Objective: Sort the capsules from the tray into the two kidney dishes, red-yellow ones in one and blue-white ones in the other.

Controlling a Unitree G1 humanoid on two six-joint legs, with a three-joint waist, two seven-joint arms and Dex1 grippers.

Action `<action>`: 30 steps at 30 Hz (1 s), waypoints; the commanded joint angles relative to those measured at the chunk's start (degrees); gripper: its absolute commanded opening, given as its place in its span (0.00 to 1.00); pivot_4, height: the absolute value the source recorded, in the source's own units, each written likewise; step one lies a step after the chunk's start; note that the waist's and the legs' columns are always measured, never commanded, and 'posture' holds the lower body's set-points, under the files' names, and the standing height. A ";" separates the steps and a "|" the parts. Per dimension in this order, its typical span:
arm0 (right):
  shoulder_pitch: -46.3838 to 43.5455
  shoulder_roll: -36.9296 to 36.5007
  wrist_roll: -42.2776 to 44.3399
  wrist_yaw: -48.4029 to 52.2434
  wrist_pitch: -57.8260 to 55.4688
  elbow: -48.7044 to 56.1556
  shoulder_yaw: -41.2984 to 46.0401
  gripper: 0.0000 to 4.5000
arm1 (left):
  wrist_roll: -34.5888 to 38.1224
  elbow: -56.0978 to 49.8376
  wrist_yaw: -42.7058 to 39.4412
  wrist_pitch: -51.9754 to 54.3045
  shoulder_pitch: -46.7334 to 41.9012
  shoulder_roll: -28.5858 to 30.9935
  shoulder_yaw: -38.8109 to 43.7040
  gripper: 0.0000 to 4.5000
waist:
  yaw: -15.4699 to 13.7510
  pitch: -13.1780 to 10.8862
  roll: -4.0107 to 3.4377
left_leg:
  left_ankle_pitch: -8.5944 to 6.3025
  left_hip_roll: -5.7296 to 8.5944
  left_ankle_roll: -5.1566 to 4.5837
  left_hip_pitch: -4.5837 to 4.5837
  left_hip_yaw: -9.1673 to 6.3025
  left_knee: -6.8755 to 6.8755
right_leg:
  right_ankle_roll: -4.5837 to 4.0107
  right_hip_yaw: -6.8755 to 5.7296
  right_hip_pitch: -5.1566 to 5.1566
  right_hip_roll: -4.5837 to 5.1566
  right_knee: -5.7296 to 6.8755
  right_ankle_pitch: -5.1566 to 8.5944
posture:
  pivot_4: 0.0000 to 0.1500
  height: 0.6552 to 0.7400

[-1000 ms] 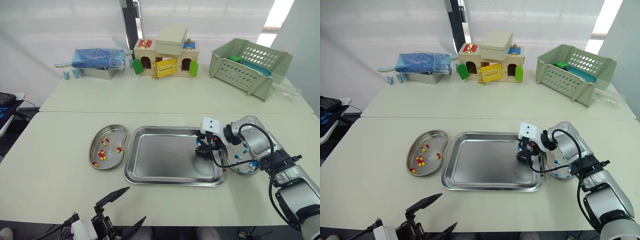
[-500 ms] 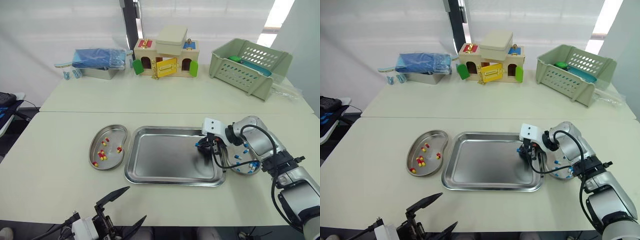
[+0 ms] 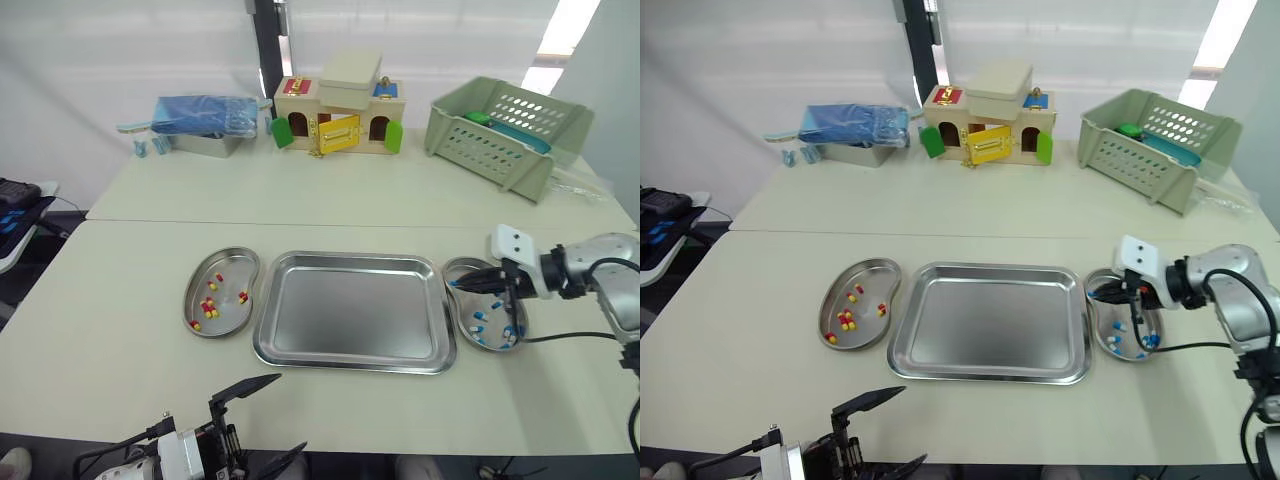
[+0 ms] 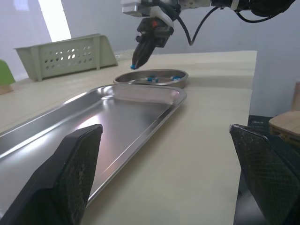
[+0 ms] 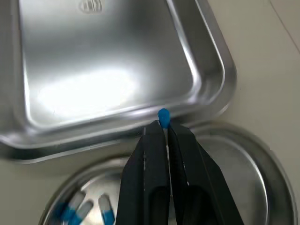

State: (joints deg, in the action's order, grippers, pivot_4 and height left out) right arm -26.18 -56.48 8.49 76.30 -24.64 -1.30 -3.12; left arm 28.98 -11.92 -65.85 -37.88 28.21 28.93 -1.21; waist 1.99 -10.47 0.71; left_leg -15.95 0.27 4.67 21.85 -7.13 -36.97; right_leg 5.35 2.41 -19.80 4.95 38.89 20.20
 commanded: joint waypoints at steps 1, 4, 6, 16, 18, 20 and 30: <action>3.35 -2.40 1.56 -0.66 -1.11 3.15 3.08 0.00 | 1.64 1.12 -1.37 0.17 -1.11 0.49 -0.49 1.00 | 0.36 0.01 -0.01 | 0.00 -0.04 -0.01 -0.05 0.02 0.00 | 0.00 0.03 0.00 -0.03 0.00 0.00 | 1.00 1.00; 5.56 -2.88 0.92 -2.30 -1.62 3.93 3.23 0.00 | 2.12 1.94 -2.29 0.37 -2.13 0.73 -0.64 1.00 | 0.77 0.00 -0.01 | 0.00 -0.03 -0.01 -0.04 0.04 0.00 | 0.00 0.05 0.00 -0.04 0.01 0.00 | 1.00 1.00; 6.25 -2.87 0.80 -3.05 -2.13 4.27 2.97 0.06 | 2.36 2.19 -2.68 0.50 -2.47 0.80 -0.61 1.00 | 0.77 0.00 -0.01 | 0.00 -0.03 0.00 -0.03 0.04 -0.01 | 0.00 0.05 0.00 -0.03 0.01 0.00 | 1.00 1.00; 7.54 -3.11 3.14 -4.76 -4.70 6.60 4.30 0.63 | 2.86 2.83 -3.28 1.37 -2.52 1.47 0.85 1.00 | 0.60 0.00 0.00 | 0.00 -0.03 0.00 -0.02 0.01 -0.01 | 0.00 0.03 0.03 -0.03 -0.01 0.00 | 1.00 1.00; 8.22 -2.75 4.46 -5.34 -4.97 6.85 6.29 0.74 | 2.70 2.64 -2.83 1.78 -2.48 1.73 1.24 1.00 | 0.55 0.00 0.00 | 0.00 -0.03 0.00 -0.02 0.01 -0.01 | 0.00 0.03 0.03 -0.03 -0.01 0.00 | 1.00 1.00; 9.79 -2.55 6.55 -5.37 -5.03 6.87 9.00 0.89 | 2.26 2.25 -1.69 2.27 -2.64 1.76 2.04 1.00 | 0.31 -0.01 0.01 | 0.00 -0.03 0.00 -0.01 0.01 -0.01 | 0.00 0.02 0.03 -0.03 -0.02 0.00 | 1.00 1.00; 17.86 -3.09 16.48 0.87 0.70 -2.93 24.72 0.99 | 2.94 -8.65 14.35 16.14 -0.32 6.79 18.10 1.00 | -0.15 -0.06 0.11 | 0.00 -0.02 0.00 -0.05 -0.03 -0.03 | 0.00 -0.02 0.15 -0.02 -0.05 0.00 | 1.00 1.00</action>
State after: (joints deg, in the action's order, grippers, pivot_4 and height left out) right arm -8.69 -58.31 23.09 75.77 -25.51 -2.34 17.55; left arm 30.37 -16.25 -56.35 -28.01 26.99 33.14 11.62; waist 1.84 -10.54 0.82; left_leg -15.96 0.25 4.66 21.77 -7.15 -37.00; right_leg 5.36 2.39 -19.64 4.93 38.84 20.20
